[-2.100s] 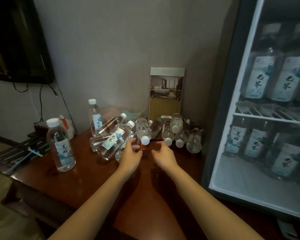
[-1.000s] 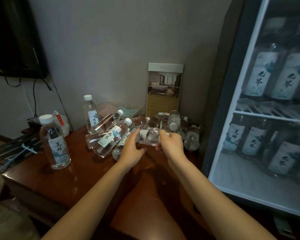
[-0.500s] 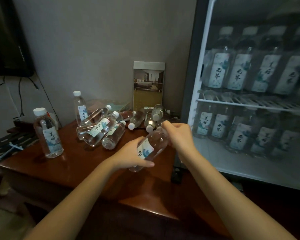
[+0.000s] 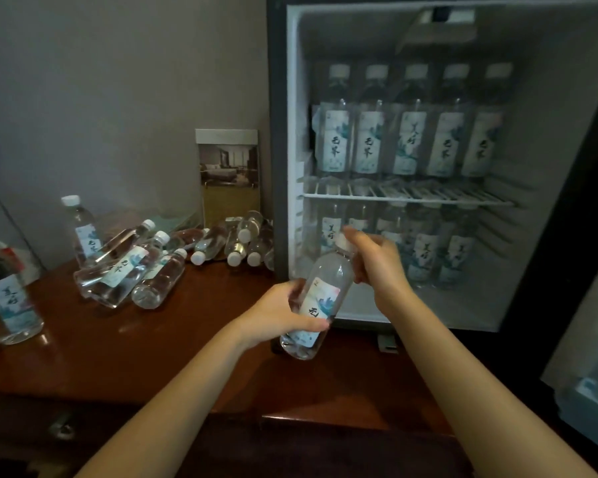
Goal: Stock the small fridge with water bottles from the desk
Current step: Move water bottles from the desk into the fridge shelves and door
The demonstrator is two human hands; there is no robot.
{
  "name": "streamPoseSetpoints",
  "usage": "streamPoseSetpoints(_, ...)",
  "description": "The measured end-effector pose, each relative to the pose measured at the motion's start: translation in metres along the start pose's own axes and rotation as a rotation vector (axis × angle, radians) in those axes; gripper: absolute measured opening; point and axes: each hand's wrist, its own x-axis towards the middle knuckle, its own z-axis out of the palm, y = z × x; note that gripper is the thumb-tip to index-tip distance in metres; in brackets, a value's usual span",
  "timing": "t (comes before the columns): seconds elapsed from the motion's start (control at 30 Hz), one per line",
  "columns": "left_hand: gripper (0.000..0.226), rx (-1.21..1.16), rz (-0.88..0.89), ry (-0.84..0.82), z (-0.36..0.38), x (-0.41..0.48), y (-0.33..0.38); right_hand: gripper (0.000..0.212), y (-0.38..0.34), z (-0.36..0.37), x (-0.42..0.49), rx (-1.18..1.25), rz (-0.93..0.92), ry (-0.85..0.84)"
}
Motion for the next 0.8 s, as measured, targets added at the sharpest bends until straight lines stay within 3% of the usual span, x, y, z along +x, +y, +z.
streamPoseSetpoints(0.2,0.061,-0.113,0.038,0.182,0.041,0.041,0.011,0.014,0.024,-0.037,0.005,-0.069,0.003,-0.023)
streamPoseSetpoints(0.4,0.052,-0.281,0.086,0.262,0.063,0.077,0.012,0.046,0.048,-0.041,0.021,-0.119,0.056,-0.017)
streamPoseSetpoints(0.63,0.053,-0.372,0.111,0.277,0.069,0.114,0.002,0.04,0.062,-0.037,0.047,-0.105,-0.01,0.046)
streamPoseSetpoints(0.8,0.049,-0.28,0.157,0.292,0.068,0.137,-0.007,0.038,0.075,-0.037,0.06,-0.16,0.009,0.09)
